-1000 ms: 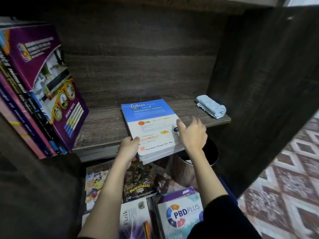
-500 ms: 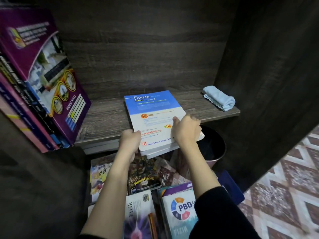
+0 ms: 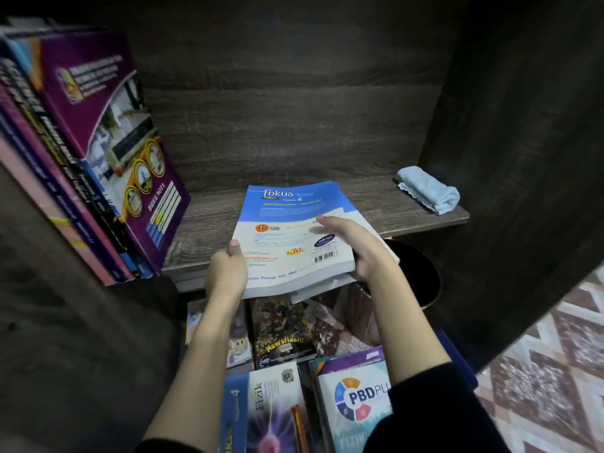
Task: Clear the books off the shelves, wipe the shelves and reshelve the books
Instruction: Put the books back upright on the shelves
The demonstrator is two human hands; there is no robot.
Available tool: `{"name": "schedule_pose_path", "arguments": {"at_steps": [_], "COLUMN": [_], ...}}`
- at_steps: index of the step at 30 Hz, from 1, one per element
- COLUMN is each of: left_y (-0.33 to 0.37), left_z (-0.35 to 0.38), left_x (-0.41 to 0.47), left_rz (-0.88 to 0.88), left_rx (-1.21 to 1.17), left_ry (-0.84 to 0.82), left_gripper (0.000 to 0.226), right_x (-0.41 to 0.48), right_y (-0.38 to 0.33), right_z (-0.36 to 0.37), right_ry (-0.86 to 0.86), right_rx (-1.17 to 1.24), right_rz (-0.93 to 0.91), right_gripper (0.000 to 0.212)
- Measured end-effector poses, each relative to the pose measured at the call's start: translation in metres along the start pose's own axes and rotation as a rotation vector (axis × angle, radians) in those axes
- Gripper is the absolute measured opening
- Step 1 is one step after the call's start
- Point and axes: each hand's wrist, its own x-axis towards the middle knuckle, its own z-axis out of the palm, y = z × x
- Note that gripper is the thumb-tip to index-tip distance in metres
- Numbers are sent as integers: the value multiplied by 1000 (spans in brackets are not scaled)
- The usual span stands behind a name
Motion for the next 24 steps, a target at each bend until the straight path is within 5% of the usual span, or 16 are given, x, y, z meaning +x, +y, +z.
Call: {"name": "schedule_pose_path", "arguments": {"at_steps": [5, 13, 18, 24], "left_y": [-3, 5, 30, 82], "left_z": [-10, -30, -64, -107], "left_x": [-1, 1, 1, -14], "left_rz": [83, 99, 319, 645], "left_rx": [31, -91, 94, -203], "left_ry": [85, 46, 153, 216], "left_gripper": [47, 42, 33, 28], "right_x": [-2, -18, -30, -30], "right_y": [10, -7, -18, -2], "right_z": [6, 29, 51, 110], "right_ry": [-158, -159, -133, 81], "right_rx": [26, 245, 184, -23], "right_rz": [-9, -252, -512, -794], "right_gripper": [28, 35, 35, 53]}}
